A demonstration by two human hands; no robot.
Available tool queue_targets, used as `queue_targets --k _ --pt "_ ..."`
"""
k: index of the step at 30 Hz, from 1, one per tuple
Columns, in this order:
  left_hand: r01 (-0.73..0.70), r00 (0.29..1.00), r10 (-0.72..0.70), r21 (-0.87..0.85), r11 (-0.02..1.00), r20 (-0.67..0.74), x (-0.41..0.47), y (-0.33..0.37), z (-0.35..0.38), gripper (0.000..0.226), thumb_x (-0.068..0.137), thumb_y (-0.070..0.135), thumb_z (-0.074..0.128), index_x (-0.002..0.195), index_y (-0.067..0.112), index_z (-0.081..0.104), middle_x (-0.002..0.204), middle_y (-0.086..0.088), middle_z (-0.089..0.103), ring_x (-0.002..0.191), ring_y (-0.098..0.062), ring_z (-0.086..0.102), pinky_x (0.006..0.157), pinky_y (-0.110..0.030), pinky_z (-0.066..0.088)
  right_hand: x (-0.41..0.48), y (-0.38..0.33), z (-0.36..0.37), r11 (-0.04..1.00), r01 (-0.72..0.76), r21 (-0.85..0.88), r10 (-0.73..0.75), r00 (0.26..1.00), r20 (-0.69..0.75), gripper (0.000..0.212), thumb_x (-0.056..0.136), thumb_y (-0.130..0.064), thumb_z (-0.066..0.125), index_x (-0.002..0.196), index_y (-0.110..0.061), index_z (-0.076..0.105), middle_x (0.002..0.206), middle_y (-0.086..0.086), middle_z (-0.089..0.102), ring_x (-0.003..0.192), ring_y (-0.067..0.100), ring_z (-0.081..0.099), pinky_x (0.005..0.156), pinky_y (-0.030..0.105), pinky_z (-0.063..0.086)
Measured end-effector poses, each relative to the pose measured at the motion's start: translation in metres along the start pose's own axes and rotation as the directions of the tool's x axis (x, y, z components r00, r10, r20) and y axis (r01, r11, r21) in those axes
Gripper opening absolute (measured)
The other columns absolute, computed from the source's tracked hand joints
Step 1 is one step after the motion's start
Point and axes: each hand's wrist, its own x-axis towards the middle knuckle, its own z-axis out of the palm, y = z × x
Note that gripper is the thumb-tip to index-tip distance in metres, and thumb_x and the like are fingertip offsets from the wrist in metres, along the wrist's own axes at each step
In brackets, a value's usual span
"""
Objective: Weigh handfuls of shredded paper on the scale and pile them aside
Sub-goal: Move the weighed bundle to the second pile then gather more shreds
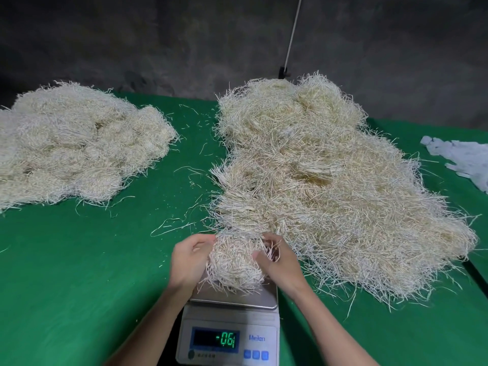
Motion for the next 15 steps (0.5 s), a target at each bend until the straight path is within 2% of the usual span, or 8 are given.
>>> queue_targets --k 1,4,7,10,15 --pt "-0.015 0.999 0.015 0.001 1.000 -0.030 -0.002 0.001 -0.002 0.019 0.088 0.003 0.059 0.092 0.017 0.071 0.085 0.018 0.066 0.074 0.014 0.060 0.063 0.000 0.041 -0.001 -0.001 -0.002 1.000 0.001 -0.003 -0.001 1.000 -0.020 0.053 0.086 -0.029 0.068 0.133 -0.022 0.045 0.131 -0.005 0.050 0.119 0.014 0.048 0.103 0.031 0.038" --pt "-0.066 0.992 0.071 0.055 0.996 -0.105 -0.008 0.007 -0.008 0.019 0.087 0.008 0.063 0.083 0.024 0.071 0.082 0.019 0.067 0.082 0.006 0.061 0.070 -0.005 0.040 -0.005 -0.005 -0.009 1.000 0.014 -0.016 -0.015 0.999 -0.049 0.065 0.083 -0.035 0.070 0.139 -0.021 0.041 0.136 -0.004 0.048 0.120 0.011 0.046 0.100 0.027 0.036" --pt "-0.163 0.962 0.193 0.161 0.973 -0.193 -0.011 0.017 -0.014 0.014 0.086 0.006 0.064 0.084 0.013 0.076 0.083 0.010 0.069 0.087 -0.010 0.063 0.080 -0.019 0.041 -0.008 -0.015 -0.016 0.999 0.044 -0.012 -0.045 0.993 -0.113 0.070 0.081 -0.040 0.070 0.142 -0.024 0.039 0.141 -0.003 0.045 0.126 0.012 0.043 0.105 0.033 0.035" --pt "-0.314 0.901 0.377 0.277 0.908 -0.216 -0.016 0.031 -0.018 0.013 0.085 0.003 0.066 0.080 0.009 0.076 0.084 0.009 0.068 0.088 -0.015 0.059 0.084 -0.026 0.038 -0.012 -0.030 -0.022 0.989 0.141 -0.052 -0.148 0.975 -0.164 0.063 0.085 -0.038 0.066 0.140 -0.030 0.039 0.142 -0.009 0.043 0.130 0.010 0.039 0.109 0.035 0.031" --pt "-0.389 0.881 0.436 0.246 0.888 -0.181 -0.020 0.051 -0.018 0.013 0.085 0.004 0.066 0.080 0.013 0.075 0.085 0.008 0.068 0.094 -0.016 0.058 0.090 -0.032 0.041 -0.019 -0.050 -0.028 0.952 0.290 -0.099 -0.303 0.938 -0.169 0.044 0.092 -0.028 0.058 0.133 -0.034 0.043 0.132 -0.018 0.043 0.129 0.006 0.037 0.109 0.032 0.027"
